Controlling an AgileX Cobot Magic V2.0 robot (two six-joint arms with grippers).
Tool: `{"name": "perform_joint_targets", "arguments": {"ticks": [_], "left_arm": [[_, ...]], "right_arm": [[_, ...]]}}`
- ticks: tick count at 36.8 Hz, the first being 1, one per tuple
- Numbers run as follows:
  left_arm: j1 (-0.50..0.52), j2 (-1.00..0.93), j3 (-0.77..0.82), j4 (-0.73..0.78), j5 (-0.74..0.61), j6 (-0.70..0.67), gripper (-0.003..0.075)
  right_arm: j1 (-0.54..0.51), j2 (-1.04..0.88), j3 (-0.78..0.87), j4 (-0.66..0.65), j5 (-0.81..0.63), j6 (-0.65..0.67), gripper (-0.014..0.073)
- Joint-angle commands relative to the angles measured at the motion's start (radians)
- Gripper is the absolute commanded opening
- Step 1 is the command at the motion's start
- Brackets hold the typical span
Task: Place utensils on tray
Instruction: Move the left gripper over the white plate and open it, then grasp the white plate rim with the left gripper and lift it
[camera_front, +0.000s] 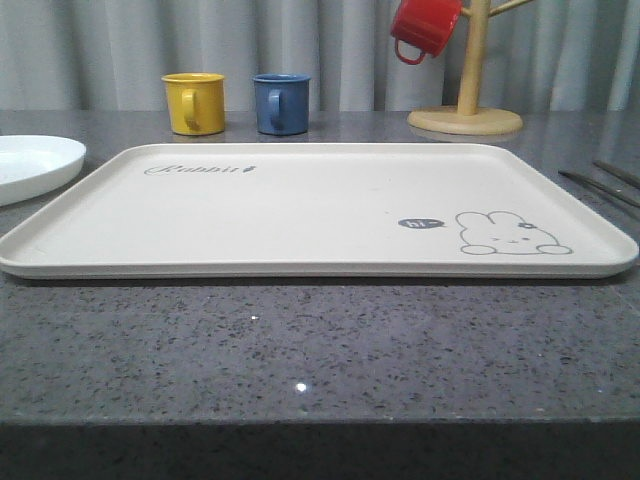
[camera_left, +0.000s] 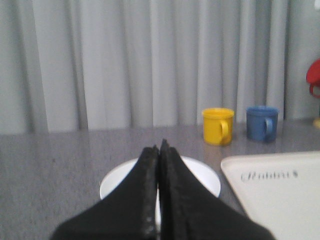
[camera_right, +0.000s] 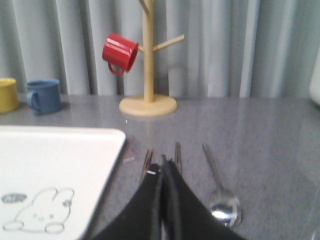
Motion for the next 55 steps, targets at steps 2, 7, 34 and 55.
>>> {"name": "perform_joint_targets", "arguments": {"ticks": [2, 7, 34, 55], "left_arm": [[-0.007, 0.079, -0.207, -0.011, 0.026, -0.002, -0.0018], [-0.007, 0.257, -0.445, -0.009, 0.265, -0.002, -0.0018], [-0.007, 0.634, -0.533, 0.046, 0.437, -0.002, 0.0559], [0.317, 1.407, -1.029, -0.251, 0.767, 0.172, 0.0547]], "right_arm": [[-0.006, 0.052, -0.198, -0.010, 0.021, -0.007, -0.0069], [-0.006, 0.234, -0.418, -0.015, 0.187, -0.007, -0.0069], [-0.006, 0.707, -0.507, -0.047, 0.404, -0.007, 0.0442], [-0.006, 0.707, -0.507, -0.047, 0.404, -0.007, 0.0442]]}}
